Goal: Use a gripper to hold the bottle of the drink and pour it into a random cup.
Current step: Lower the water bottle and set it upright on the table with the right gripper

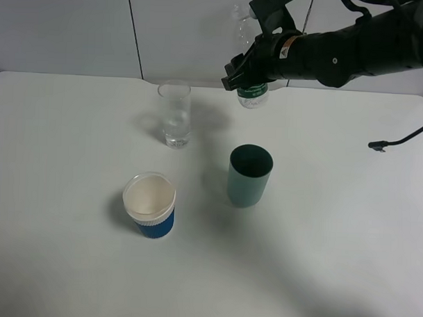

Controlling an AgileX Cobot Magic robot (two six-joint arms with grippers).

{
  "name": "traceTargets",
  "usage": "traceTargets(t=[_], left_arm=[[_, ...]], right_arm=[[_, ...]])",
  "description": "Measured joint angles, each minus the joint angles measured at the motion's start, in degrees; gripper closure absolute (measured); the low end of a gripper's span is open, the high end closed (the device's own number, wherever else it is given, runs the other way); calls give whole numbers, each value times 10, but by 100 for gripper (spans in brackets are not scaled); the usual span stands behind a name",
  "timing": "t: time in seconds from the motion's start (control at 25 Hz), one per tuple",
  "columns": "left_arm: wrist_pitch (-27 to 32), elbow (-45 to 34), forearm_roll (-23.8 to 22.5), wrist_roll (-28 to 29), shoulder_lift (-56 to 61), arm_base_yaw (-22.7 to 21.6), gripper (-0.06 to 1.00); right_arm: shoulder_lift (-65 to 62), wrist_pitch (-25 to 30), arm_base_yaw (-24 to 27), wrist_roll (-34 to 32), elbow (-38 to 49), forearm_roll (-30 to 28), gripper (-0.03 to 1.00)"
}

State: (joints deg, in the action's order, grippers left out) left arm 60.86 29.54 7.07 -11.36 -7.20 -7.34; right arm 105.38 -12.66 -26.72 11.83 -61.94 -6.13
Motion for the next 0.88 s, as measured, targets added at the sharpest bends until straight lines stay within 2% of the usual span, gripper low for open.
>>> traceTargets(t=[0.16, 0.4, 0.72, 0.88], left_arm=[[0, 0, 0, 0, 0, 0, -5], [0, 0, 0, 0, 0, 0, -5], [0, 0, 0, 0, 0, 0, -5], [0, 0, 0, 0, 0, 0, -5]], right_arm=[[-1, -72, 0, 0, 49, 1, 40], [-1, -209, 3, 0, 129, 13, 40], [-2, -286, 42, 0, 209, 16, 40], [-2, -361, 67, 0, 249, 17, 40]])
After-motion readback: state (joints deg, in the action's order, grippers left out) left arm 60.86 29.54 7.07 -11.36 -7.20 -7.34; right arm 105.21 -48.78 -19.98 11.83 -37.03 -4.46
